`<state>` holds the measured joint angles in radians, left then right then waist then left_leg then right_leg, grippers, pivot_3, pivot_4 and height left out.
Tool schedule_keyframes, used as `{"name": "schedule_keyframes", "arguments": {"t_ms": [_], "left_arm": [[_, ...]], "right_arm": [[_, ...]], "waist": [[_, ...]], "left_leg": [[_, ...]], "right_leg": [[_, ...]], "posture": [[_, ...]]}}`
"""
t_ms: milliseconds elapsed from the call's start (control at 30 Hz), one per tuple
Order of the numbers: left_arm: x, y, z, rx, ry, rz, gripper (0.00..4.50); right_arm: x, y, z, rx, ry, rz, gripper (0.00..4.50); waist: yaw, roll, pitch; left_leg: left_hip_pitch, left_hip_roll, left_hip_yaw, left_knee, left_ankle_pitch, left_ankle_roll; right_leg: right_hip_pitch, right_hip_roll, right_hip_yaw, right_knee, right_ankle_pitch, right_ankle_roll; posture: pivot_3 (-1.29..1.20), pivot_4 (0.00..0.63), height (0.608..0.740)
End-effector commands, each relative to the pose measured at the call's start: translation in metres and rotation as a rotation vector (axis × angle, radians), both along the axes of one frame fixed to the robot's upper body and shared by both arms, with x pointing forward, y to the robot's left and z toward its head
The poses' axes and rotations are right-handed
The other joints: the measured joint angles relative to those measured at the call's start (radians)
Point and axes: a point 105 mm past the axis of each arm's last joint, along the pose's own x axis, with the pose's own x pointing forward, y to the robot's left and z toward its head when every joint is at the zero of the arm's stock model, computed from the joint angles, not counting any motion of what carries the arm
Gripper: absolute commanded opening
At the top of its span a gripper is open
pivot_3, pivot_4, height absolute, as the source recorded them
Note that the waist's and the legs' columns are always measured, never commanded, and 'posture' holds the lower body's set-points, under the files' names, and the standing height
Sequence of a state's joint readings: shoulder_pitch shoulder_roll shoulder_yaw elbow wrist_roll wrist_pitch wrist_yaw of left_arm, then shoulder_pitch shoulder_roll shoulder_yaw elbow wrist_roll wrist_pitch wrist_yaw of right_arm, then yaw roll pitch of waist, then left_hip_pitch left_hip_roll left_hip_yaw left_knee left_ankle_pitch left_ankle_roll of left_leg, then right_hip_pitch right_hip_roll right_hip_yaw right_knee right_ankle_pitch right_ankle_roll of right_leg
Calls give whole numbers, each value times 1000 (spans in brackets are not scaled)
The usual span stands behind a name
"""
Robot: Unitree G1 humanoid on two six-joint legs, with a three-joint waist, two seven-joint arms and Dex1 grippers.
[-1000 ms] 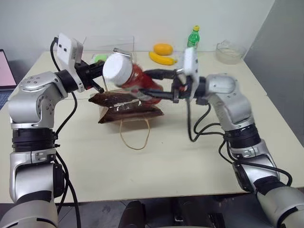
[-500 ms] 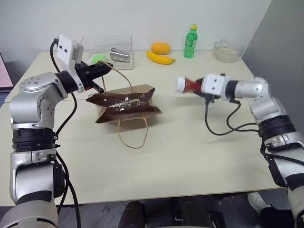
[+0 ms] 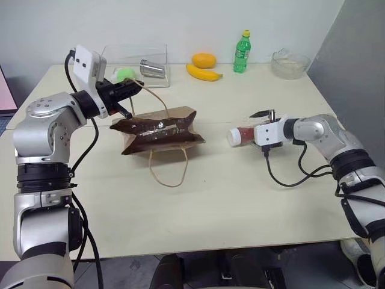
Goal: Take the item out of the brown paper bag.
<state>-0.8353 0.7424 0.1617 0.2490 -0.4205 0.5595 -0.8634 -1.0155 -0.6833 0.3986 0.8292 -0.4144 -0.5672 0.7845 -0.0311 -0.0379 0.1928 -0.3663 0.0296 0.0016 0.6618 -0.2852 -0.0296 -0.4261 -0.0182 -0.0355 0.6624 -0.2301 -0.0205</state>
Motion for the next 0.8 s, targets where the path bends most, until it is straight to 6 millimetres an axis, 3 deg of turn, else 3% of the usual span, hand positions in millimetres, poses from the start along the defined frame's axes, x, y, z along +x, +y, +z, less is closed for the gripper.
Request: {"name": "schedule_keyframes", "arguments": {"t_ms": [33,200,300,433,533,667,800], "left_arm": [[-1,8,11,4,-56,33,0],[10,23,13,-2,-69,111,0],[18,32,16,-15,-64,144,0],[25,37,21,-16,-89,167,0],[28,39,22,2,-67,164,627],[21,38,20,60,-59,117,1832],[2,52,18,154,-84,120,3086]], "right_arm": [[-13,8,46,207,-19,36,4455],[-72,46,70,656,280,159,4455],[-111,73,53,785,448,212,4455],[-128,96,42,884,519,195,4455],[-122,119,45,955,485,191,4500],[-122,141,43,964,488,221,4500],[-122,147,39,952,485,233,4500]], "waist": [[1,0,0],[7,0,0],[12,0,0],[14,0,0],[11,-1,-1],[6,-1,-1],[1,-1,-1]], "left_leg": [[0,0,0,0,0,0],[1,2,-2,0,0,0],[1,2,-4,0,0,0],[1,1,-3,1,0,0],[1,0,-1,2,0,0],[1,0,-1,1,0,0],[0,0,-1,1,0,0]], "right_leg": [[0,0,0,0,0,0],[2,0,-3,1,1,-1],[2,-1,-4,1,0,0],[2,-1,-4,1,0,0],[2,-1,-2,0,2,3],[2,0,-2,0,2,4],[0,0,-2,0,2,4]], "posture": [[0,150,740],[0,150,740],[0,150,740],[0,150,740],[0,150,740],[0,150,740],[0,150,740]]}}
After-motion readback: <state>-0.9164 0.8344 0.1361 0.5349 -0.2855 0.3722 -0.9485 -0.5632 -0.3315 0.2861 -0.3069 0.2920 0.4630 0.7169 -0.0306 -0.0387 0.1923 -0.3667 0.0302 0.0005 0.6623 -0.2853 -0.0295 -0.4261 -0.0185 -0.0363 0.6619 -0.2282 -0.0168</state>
